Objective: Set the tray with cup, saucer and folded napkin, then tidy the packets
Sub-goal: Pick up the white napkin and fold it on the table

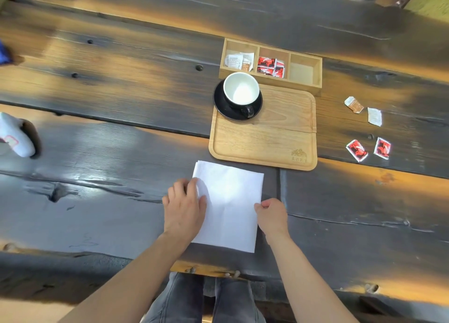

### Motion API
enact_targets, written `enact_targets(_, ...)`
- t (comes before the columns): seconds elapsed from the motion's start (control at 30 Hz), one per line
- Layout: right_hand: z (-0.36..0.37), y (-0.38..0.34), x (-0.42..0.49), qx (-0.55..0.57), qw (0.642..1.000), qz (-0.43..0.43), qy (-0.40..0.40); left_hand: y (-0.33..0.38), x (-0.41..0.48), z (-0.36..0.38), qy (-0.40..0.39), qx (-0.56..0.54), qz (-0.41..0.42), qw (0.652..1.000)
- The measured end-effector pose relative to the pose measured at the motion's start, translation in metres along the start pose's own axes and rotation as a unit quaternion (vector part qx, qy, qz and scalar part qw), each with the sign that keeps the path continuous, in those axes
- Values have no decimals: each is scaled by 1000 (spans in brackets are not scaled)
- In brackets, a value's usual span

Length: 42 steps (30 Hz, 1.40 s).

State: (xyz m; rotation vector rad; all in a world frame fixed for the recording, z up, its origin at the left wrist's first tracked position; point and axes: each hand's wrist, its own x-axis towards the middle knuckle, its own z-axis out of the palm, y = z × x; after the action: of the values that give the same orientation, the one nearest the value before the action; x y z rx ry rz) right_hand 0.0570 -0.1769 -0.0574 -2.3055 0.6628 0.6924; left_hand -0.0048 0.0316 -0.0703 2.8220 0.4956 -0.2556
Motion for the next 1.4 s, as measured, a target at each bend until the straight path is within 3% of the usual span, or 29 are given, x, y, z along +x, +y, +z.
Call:
enact_targets(0.13,0,3,-4,42,999,1,11,-2,9,-12,-63,-7,-120,991)
enact_targets(0.43,-3,6,-7,100,995,8,14,2,17,-19,-98,-138,-236,957)
enact_targets(0.63,-3,7,-4,97,995,10,7,5,13,-19,-120,-79,-234,961)
enact_targets(0.73,-4,9,-2,119,993,15,1,5,12,-18,-96,-170,-225,955)
enact_targets(0.83,-8,11,-1,169,985,21,-15,1,11,-19,-88,-293,-235,923)
enact_targets(1.07,-20,15,-2,206,978,11,-40,-8,10,-26,-117,-495,-308,804)
enact_targets(1.17,-27,13,-6,228,972,-18,-49,-10,9,-32,-117,-575,-293,755)
enact_targets(1.23,-35,9,-9,240,968,-50,-61,-12,9,-38,-112,-613,-252,740)
enact_targets(1.3,-47,4,-10,249,963,-80,-70,-12,9,-45,-107,-627,-196,746)
enact_targets(1.4,-67,-5,-10,242,960,-122,-74,-12,14,-58,-102,-556,-115,817)
